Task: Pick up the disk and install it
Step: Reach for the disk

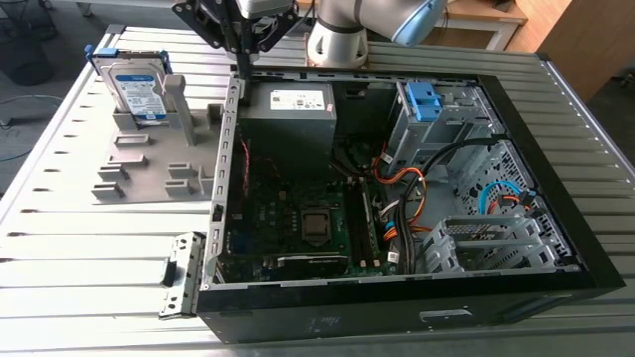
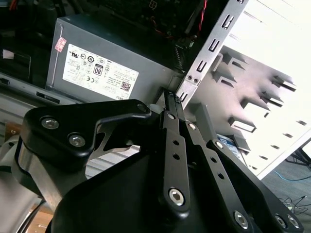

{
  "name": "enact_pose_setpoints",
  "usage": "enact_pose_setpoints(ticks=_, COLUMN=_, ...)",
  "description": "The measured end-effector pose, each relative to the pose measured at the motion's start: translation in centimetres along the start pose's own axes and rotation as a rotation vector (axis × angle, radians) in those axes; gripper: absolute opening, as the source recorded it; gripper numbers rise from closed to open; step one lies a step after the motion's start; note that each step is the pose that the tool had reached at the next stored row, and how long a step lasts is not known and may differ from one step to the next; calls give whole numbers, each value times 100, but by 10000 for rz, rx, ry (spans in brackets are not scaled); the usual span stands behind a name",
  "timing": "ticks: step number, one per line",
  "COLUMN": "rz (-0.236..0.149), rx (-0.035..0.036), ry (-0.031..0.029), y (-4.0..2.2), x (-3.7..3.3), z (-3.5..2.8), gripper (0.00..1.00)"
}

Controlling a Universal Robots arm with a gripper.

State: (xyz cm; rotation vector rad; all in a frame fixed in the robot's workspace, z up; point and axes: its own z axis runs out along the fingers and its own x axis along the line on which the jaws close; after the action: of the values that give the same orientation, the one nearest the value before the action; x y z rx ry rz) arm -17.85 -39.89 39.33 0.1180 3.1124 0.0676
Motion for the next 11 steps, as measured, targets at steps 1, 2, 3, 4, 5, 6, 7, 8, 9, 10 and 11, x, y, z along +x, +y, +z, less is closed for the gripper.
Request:
enact_pose_setpoints(ticks=1, rz=-1, rx=0, ry=0, y=0, x=4, z=0, gripper=11)
enact_pose_setpoints(ticks=2, rz=0, rx=0, ry=0, y=-1, x=9, z=0, gripper=11)
enact_pose_setpoints(ticks=3, rz=0, rx=-1, ry=0, y=-1, x=13, z=0, gripper=11)
enact_pose_setpoints(ticks=4, rz=0, rx=0, ry=0, y=-1, x=17, z=0, gripper=11)
enact_pose_setpoints(ticks=5, rz=0, rx=0, ry=0, y=-2, x=22, z=-1, gripper=11)
enact_pose_setpoints(ticks=6, rz=0, rx=0, ry=1, y=-2, x=26, z=-1, gripper=11)
enact_pose_setpoints(ticks=7, rz=0, rx=0, ry=0, y=-2, x=31, z=-1, gripper=11)
enact_pose_setpoints(ticks=8, rz=0, rx=0, ry=0, y=-3, x=34, z=-1, gripper=11)
enact_pose_setpoints(ticks=9, rz=0, rx=1, ry=0, y=-3, x=39, z=-1, gripper=11)
enact_pose_setpoints(ticks=10, rz=0, rx=1, ry=1, y=-3, x=43, z=-1, gripper=11)
enact_pose_setpoints(ticks=11, rz=0, rx=1, ry=0, y=-4, x=47, z=-2, gripper=11)
